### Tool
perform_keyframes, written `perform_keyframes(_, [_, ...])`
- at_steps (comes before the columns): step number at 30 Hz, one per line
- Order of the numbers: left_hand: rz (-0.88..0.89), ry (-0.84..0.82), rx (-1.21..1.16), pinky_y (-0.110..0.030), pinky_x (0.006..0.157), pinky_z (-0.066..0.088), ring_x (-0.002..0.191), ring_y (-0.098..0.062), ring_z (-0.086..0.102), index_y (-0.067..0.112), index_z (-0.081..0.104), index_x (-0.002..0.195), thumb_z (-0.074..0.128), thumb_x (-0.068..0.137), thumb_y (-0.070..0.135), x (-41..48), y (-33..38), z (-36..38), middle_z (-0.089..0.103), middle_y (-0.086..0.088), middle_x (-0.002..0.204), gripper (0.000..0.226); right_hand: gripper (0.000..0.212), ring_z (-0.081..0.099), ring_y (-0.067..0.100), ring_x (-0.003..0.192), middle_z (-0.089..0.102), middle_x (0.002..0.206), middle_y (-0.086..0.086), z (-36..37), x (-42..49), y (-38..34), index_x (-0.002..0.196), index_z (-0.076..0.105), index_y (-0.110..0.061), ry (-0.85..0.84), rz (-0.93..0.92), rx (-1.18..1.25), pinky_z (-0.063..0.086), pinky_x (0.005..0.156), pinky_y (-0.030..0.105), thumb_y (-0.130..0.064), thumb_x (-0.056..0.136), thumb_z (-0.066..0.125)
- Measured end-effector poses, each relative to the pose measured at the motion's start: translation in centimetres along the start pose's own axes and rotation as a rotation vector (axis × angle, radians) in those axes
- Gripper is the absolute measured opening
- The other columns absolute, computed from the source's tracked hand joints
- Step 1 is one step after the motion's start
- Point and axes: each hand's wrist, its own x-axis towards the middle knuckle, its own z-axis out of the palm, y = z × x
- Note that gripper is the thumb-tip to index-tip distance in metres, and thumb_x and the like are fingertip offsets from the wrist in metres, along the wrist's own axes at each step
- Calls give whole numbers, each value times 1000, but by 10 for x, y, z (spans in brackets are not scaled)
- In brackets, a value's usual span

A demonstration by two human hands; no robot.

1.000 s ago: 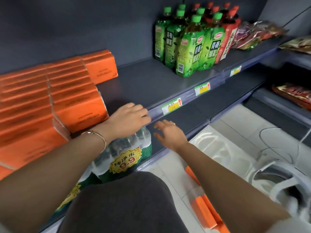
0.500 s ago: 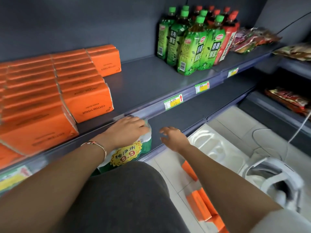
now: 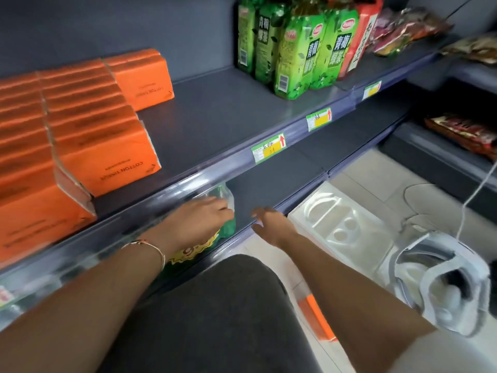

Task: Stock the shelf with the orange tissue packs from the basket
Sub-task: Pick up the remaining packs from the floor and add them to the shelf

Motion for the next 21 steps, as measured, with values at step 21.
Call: perform_keyframes(21, [-44, -300, -160, -33, 95, 38, 116, -23, 47, 15, 53, 124, 44, 93, 8, 6, 45, 162, 53, -6, 119, 33, 38, 52, 32, 118, 51, 131, 9, 122, 14, 56, 133, 46, -21, -210, 16, -51, 46, 95, 43, -26, 95, 47])
